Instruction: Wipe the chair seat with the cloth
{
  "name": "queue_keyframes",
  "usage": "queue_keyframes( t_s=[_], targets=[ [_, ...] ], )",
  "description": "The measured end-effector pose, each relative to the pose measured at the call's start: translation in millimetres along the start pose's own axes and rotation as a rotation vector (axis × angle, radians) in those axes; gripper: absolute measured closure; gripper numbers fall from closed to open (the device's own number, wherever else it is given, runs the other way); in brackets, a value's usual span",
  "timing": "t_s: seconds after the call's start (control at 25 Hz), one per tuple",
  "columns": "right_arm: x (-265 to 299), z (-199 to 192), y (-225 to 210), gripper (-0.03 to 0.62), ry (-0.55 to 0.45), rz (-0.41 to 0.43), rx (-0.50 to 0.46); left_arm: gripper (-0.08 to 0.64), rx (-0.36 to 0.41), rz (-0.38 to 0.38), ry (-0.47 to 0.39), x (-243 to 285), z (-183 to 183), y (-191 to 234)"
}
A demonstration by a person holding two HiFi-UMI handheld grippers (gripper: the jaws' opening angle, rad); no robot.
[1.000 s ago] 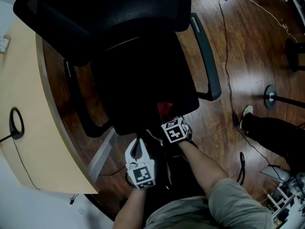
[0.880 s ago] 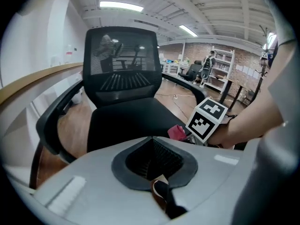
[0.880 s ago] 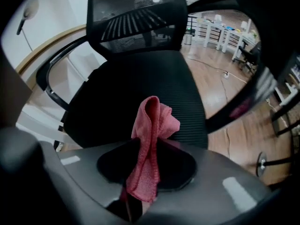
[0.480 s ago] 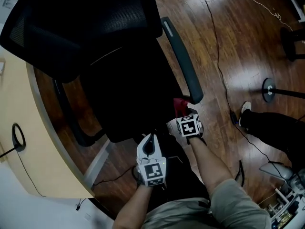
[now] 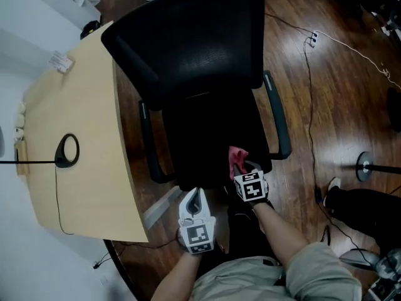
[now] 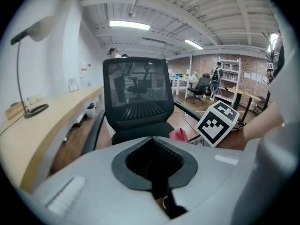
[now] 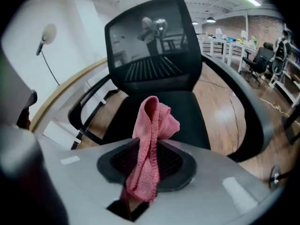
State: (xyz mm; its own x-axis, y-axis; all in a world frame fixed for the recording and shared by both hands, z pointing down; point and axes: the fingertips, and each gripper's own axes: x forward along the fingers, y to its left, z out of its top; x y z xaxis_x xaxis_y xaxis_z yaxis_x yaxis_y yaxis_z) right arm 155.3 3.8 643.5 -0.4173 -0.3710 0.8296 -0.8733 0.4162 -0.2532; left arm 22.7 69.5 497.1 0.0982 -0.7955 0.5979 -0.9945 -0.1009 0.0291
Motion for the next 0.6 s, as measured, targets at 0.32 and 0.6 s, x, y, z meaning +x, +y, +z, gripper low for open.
queue_keyframes(
  t_s=[0.32,0.6],
  targets=[
    [-59.2,102.6,216.4,0.497,-0.184,0.196,-0.155,0.555,-0.08,0.16,-0.134,-142.7,32.2,144.5],
    [-87.6,109.2,418.4,0.495,-0.204,0.369,-0.32,0.555,-0.084,0.277,-0.192,-237.2,23.5,270.5]
  ],
)
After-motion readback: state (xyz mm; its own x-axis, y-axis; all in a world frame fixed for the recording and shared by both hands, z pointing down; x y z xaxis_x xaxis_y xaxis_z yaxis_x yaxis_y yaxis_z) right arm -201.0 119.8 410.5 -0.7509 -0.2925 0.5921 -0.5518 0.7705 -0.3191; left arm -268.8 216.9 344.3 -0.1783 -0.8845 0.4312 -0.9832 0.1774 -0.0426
